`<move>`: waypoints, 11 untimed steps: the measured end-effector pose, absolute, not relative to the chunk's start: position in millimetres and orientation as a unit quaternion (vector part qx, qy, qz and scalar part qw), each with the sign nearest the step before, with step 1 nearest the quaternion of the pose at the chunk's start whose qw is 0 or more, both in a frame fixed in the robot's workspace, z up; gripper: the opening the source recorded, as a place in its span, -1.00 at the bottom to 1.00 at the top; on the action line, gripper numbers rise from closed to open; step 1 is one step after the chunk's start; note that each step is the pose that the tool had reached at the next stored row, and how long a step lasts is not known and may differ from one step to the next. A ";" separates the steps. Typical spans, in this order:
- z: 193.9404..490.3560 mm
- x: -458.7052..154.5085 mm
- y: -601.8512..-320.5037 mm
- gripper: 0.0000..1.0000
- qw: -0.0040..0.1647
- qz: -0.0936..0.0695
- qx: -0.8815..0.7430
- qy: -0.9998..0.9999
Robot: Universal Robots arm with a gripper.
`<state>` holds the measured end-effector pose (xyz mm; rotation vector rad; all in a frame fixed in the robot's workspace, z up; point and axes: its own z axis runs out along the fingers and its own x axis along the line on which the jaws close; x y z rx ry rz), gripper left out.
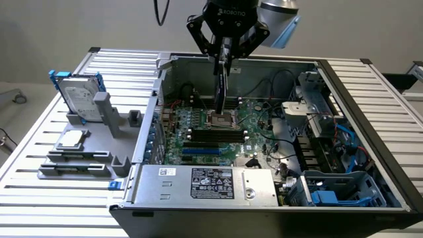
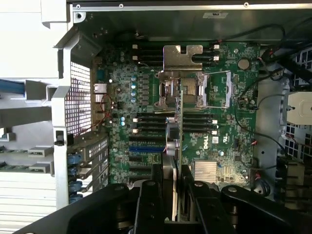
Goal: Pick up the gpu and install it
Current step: 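Insert the gpu into the slot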
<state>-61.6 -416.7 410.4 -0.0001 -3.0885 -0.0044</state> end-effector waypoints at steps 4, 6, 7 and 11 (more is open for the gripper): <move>410.4 -61.6 -416.7 -0.47 0.027 -0.001 0.000 -1.000; 410.4 -61.6 -416.7 -0.47 0.027 -0.001 0.000 -1.000; 410.4 -61.6 -416.7 -0.47 0.027 -0.001 0.000 -1.000; 410.4 -61.5 -416.7 -0.47 0.027 -0.001 0.000 -1.000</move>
